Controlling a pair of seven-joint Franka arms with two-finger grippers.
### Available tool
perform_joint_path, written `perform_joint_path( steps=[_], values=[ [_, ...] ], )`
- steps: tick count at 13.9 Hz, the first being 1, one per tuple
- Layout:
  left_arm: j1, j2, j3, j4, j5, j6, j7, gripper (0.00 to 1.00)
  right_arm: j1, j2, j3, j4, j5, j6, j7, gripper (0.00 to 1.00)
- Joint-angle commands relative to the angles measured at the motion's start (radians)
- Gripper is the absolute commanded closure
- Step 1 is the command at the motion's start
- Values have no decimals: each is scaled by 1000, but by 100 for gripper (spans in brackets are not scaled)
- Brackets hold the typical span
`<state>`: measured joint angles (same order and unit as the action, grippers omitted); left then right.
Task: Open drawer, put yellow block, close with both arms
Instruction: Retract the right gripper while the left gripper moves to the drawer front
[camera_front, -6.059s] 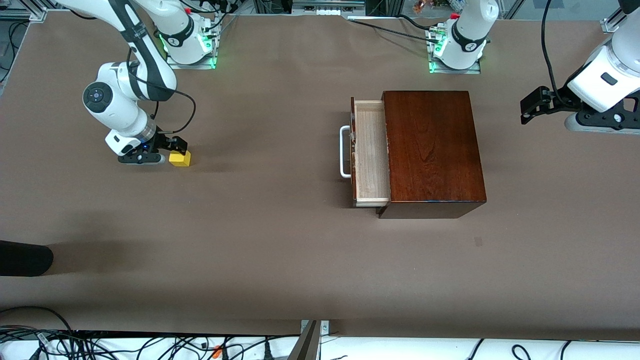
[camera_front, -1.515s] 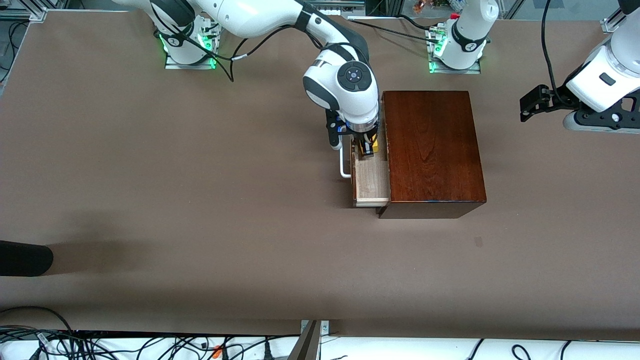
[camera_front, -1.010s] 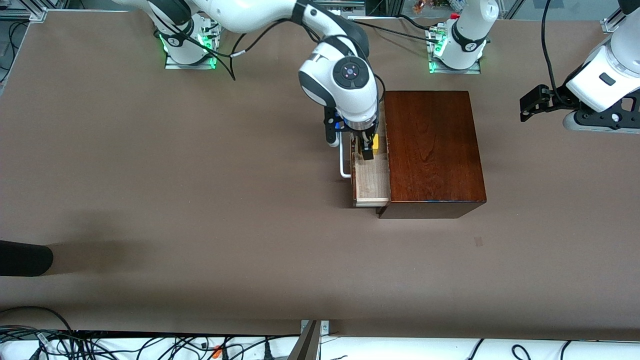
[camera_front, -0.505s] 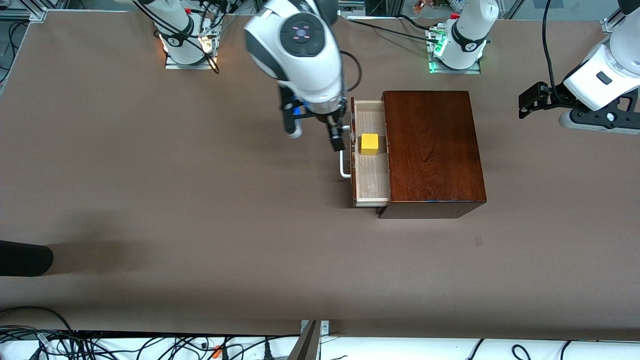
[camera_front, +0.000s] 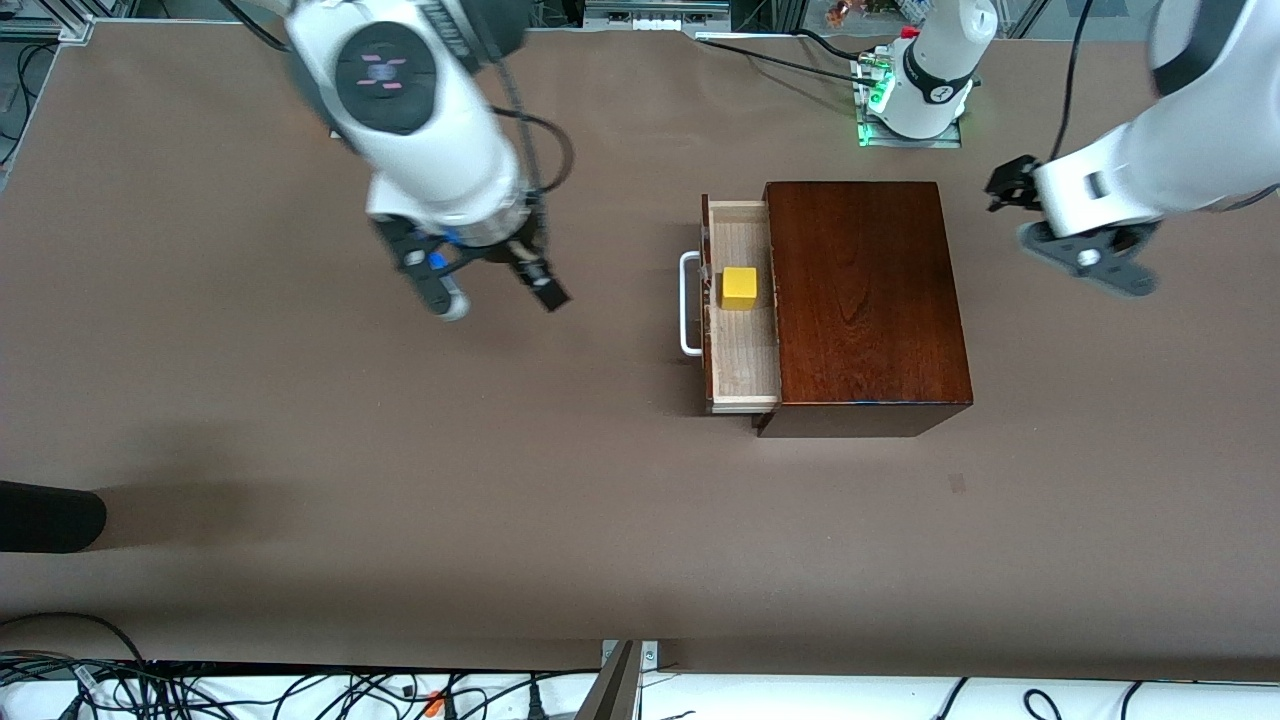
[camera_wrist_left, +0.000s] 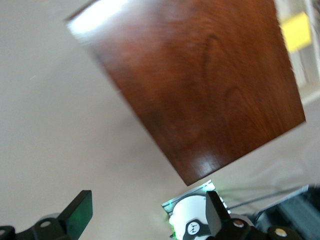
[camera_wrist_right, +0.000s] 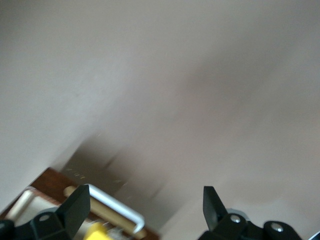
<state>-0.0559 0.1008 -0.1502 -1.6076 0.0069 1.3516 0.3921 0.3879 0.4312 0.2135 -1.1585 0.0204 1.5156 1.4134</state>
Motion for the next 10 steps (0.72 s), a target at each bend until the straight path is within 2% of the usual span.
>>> perform_joint_path(
  steps=[1, 2, 4, 7, 8, 10],
  values=[
    [-7, 60, -124, 20, -24, -12, 152, 0, -111, -205, -2, -258, 3, 17, -297, 0],
    [-7, 86, -181, 20, -27, 3, 156, 0, -141, -244, -18, -303, 0, 15, -417, 0],
    [-8, 111, -271, 20, -54, 79, 159, 0, -173, -296, -90, -355, 0, 14, -630, 0],
    [-10, 177, -420, 20, -51, 268, 185, 0, -225, -356, -189, -418, 0, 15, -945, 0],
    [-22, 201, -448, 17, -39, 335, 186, 0, -242, -362, -215, -423, 0, 14, -1029, 0],
    [-74, 261, -451, 17, -31, 456, 212, 0, -265, -367, -267, -423, -2, 14, -1195, 0]
  ],
)
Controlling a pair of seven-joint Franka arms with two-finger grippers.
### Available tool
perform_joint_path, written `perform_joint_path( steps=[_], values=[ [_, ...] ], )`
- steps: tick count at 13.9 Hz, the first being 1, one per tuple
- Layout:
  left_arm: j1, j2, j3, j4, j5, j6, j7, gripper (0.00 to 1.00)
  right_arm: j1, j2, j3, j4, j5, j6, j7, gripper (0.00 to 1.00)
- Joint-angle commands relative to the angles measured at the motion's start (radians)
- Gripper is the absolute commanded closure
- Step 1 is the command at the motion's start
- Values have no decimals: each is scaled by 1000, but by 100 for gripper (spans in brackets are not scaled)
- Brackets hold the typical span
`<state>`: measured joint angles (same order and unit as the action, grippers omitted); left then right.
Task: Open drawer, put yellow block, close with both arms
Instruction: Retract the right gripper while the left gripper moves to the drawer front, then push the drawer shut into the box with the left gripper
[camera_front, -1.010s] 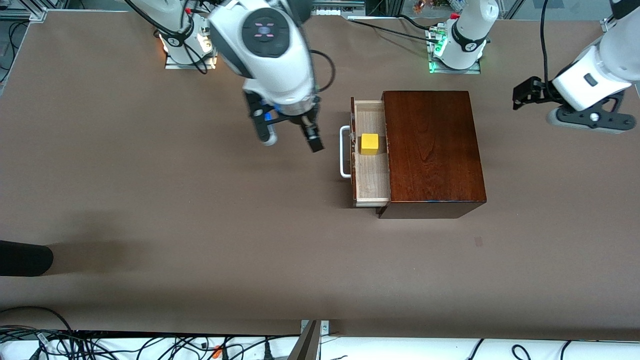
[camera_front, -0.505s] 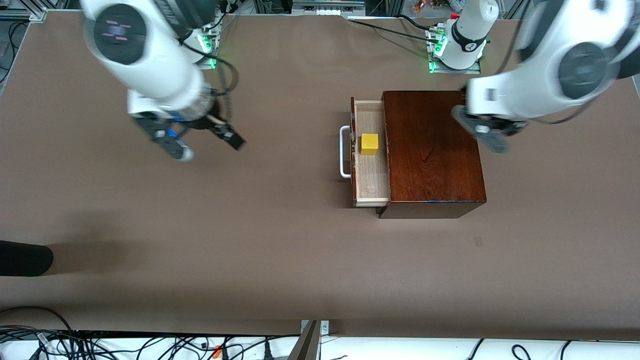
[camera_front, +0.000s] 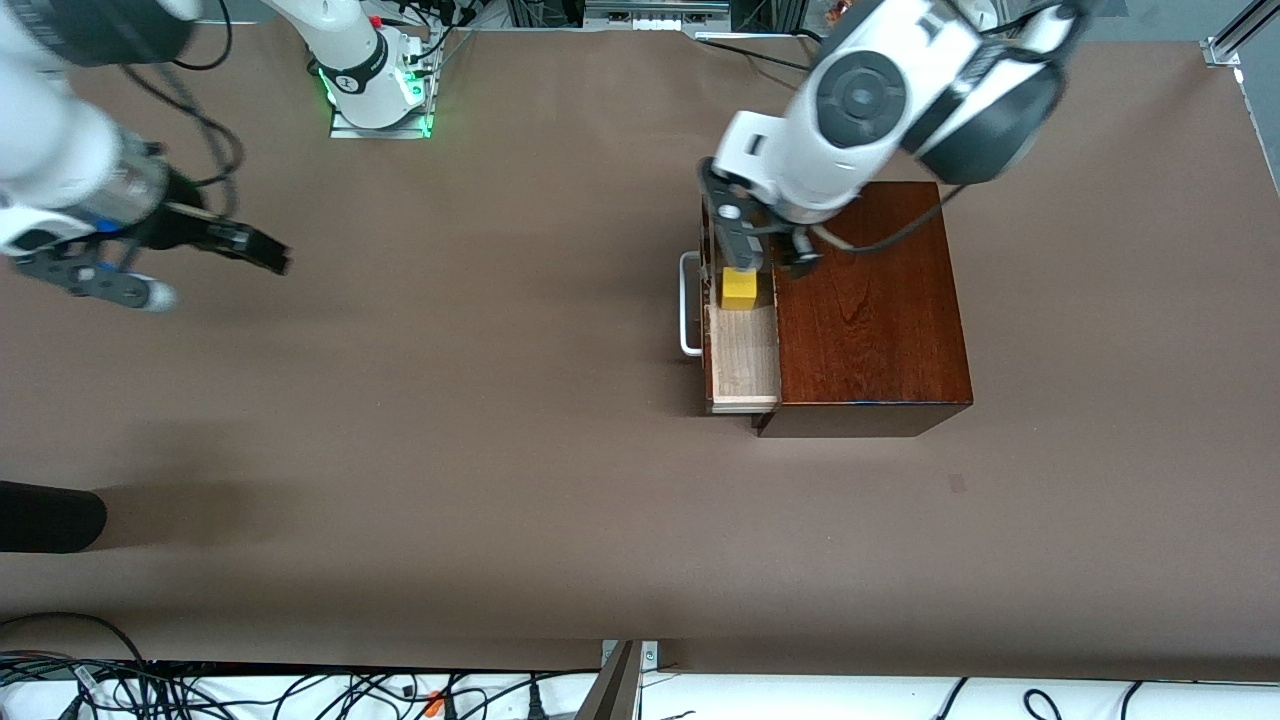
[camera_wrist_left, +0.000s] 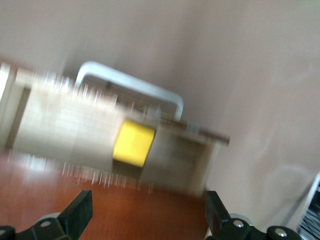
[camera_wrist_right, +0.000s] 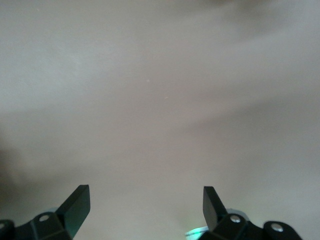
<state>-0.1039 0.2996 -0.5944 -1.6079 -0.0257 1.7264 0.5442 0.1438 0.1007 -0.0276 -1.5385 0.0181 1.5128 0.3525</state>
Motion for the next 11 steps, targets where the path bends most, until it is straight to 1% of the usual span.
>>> perform_joint_path(
  steps=[1, 3, 5, 7, 9, 11],
  values=[
    [-51, 90, -7, 16, 39, 146, 89, 0, -27, -36, -56, -43, 0, 18, -214, 0],
    [-106, 156, -9, 16, 131, 234, 105, 0, -39, -36, -101, -41, -3, 18, -346, 0],
    [-148, 214, -9, 14, 214, 295, 106, 0, -44, -39, -115, -38, -47, 18, -401, 0],
    [-178, 265, -9, 10, 292, 343, 105, 0, -44, -41, -117, -38, -58, 17, -399, 0],
    [-181, 295, -8, 6, 352, 347, 105, 0, -44, -39, -117, -38, -58, 11, -392, 0],
    [-181, 314, -7, 5, 388, 347, 105, 0, -43, -39, -112, -35, -58, 9, -386, 0]
  ],
)
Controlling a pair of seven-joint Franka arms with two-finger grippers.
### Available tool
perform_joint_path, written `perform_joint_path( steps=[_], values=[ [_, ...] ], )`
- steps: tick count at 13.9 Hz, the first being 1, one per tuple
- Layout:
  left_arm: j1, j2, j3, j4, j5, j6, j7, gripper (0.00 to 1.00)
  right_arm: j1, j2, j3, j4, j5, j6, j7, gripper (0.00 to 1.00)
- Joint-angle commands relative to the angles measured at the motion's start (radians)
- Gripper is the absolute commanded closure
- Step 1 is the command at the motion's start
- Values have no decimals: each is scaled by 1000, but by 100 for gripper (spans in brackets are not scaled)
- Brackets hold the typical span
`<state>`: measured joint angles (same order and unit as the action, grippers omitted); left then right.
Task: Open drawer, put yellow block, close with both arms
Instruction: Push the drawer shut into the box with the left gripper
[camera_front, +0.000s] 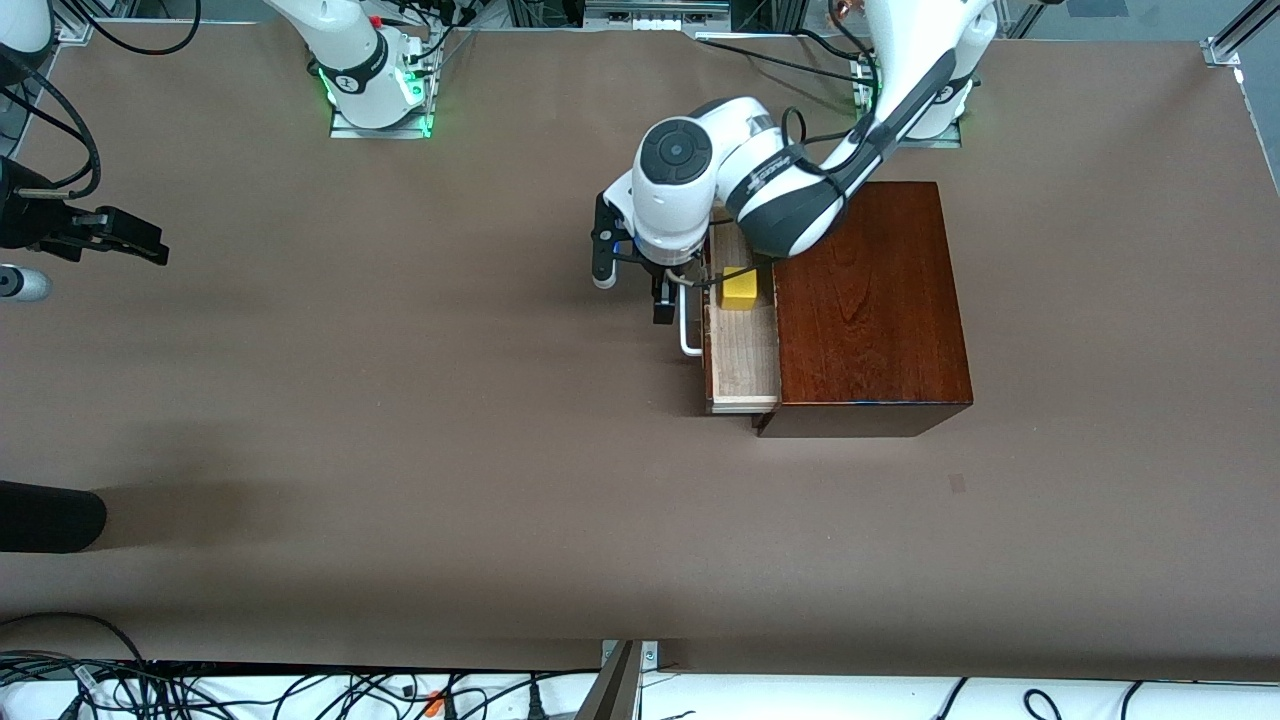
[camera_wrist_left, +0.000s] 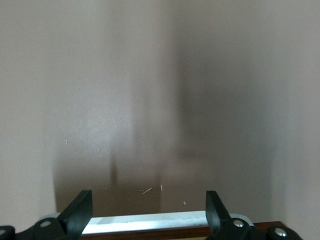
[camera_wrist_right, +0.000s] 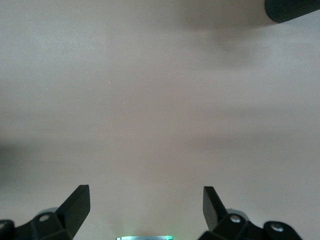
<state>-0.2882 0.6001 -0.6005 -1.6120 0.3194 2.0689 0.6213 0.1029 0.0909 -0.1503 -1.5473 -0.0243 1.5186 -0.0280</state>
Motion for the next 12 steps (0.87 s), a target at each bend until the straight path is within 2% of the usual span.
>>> perform_joint_path(
  steps=[1, 3, 5, 12],
  values=[
    [4, 26, -1, 7, 71, 5, 29, 0, -2, -29, 12, -27, -16, 5, -6, 0],
    [6, 38, 2, 4, 98, -1, 31, 0, -23, -28, 40, -27, -16, 3, 23, 0],
    [12, 38, 5, 3, 98, -12, 55, 0, -95, -31, 122, -27, -16, -6, 45, 0],
    [67, 23, 5, 17, 96, -139, 116, 0, -95, -31, 121, -25, -16, -6, 42, 0]
  ],
)
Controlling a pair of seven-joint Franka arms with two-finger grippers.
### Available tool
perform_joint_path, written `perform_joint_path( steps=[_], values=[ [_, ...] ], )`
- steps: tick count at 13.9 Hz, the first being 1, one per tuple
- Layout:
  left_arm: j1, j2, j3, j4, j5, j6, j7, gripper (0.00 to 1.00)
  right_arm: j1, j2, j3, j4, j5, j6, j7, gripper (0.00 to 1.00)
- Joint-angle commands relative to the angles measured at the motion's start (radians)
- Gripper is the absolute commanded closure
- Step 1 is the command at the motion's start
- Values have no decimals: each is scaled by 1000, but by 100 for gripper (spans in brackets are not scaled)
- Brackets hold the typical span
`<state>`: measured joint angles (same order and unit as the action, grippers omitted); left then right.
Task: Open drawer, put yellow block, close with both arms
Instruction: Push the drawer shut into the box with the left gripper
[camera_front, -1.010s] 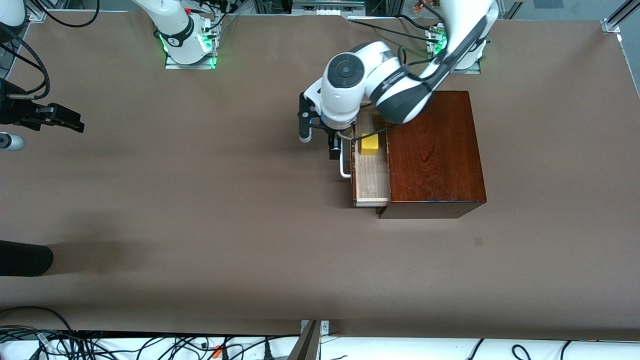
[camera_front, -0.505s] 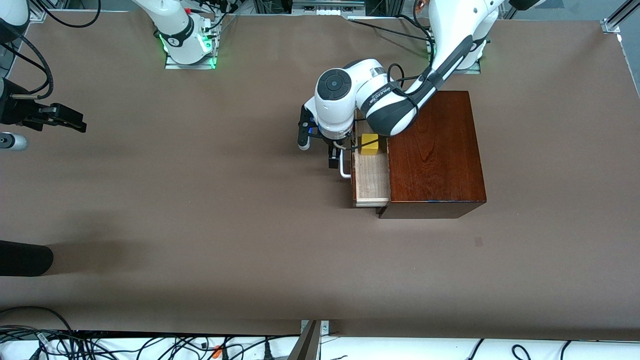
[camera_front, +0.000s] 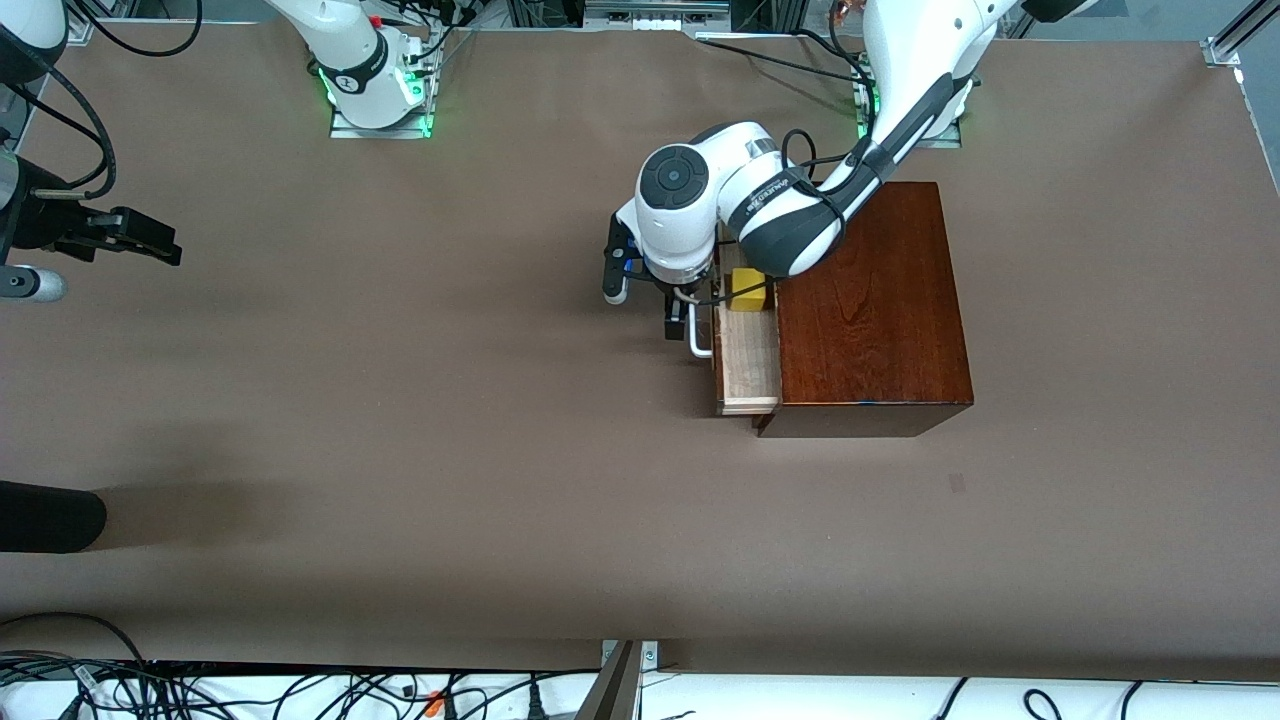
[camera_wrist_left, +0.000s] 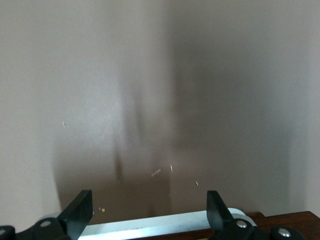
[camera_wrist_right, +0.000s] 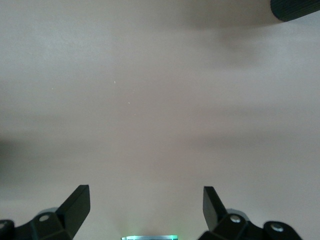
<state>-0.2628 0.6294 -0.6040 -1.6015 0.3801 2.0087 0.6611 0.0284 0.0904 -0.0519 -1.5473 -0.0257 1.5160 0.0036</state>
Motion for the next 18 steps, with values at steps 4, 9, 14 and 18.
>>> perform_joint_path(
  steps=[4, 9, 14, 18],
  values=[
    [68, -8, 9, 8, 36, -131, 78, 0, -21, -31, 24, -25, -14, -5, 12, 0],
    [102, -14, 9, 9, 36, -159, 100, 0, -21, -31, 27, -25, -13, -10, 13, 0],
    [117, -14, 7, 9, 36, -165, 118, 0, -21, -32, 27, -25, -13, -11, 12, 0],
    [116, -39, -8, 29, -10, -160, 71, 0, -21, -32, 27, -25, -14, -11, 12, 0]
  ],
)
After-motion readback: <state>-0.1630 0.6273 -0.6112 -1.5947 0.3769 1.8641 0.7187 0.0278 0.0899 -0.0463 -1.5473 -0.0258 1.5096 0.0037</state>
